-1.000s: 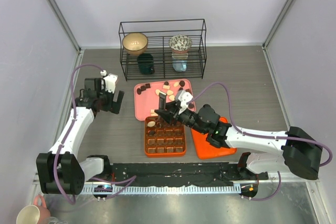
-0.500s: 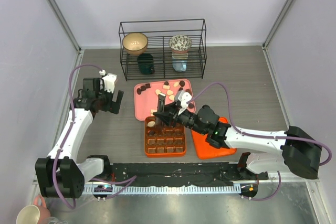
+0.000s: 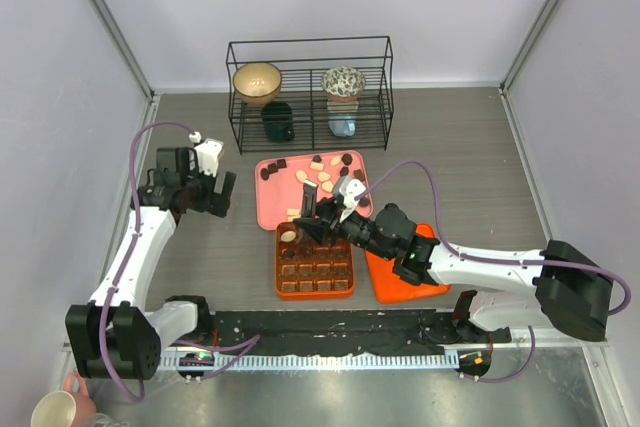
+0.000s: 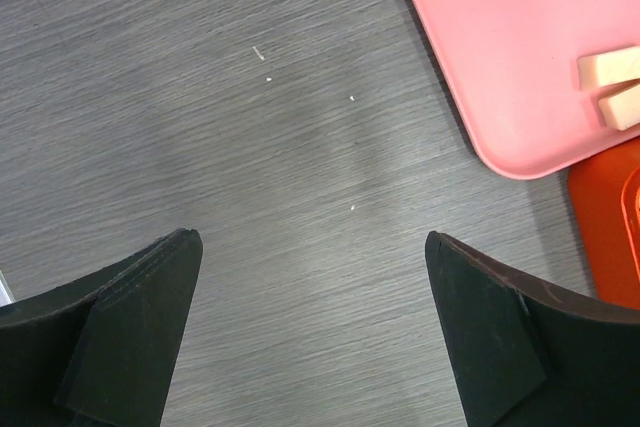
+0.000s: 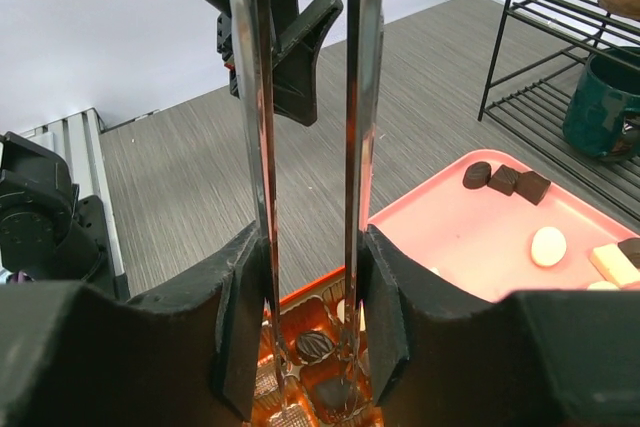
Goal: Pack the chocolate
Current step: Place the fake chocolate in the packing box.
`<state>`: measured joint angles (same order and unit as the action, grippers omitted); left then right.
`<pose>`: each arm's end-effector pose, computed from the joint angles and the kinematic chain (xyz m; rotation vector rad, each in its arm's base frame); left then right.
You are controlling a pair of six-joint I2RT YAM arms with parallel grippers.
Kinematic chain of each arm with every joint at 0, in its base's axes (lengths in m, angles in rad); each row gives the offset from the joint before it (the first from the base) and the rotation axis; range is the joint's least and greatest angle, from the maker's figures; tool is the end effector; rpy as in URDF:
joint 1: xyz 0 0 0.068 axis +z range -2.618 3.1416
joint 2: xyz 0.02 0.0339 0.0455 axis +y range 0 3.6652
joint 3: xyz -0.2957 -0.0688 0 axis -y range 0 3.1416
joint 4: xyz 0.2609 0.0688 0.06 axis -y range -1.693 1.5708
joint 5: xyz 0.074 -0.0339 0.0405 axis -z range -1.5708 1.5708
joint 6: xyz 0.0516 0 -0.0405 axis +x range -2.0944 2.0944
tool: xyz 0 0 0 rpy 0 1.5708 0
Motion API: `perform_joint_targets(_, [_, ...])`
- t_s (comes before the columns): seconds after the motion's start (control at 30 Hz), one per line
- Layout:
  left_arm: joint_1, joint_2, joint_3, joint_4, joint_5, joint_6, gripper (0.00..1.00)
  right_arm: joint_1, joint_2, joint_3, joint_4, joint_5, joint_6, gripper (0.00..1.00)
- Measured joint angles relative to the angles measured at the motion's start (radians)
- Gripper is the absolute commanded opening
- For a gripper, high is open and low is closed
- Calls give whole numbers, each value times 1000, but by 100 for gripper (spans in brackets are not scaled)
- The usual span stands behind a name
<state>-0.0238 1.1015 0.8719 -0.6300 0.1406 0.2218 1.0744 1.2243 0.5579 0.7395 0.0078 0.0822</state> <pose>0.2354 -0.0128 0.2815 0.3592 2.3938 -0.0807 0.1370 0.2522 0.2867 -0.7409 1.3827 0.9174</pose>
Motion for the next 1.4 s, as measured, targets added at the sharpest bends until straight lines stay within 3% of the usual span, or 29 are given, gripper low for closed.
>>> perform_joint_targets(0.2, [0,-5,7,-14,3,0,100,0,9,-1,4,10,-2,45])
perform_joint_targets(0.43, [0,-12,16,-32,15,-1,100,0,11,-1,8,13,-10,32])
perform_joint_targets(0.6, [-17,-4,90,-60,36,-15,100,0,18,8,8,13,-19,31])
perform_joint_targets(0.97, [-294,152,459,-88,-44,-84,100,0,236,228,8,-30,-23,31])
perform_joint_targets(1.4, [-387,171,486,-148,-114,-106,100,-28,369,383,6,-91,5,28])
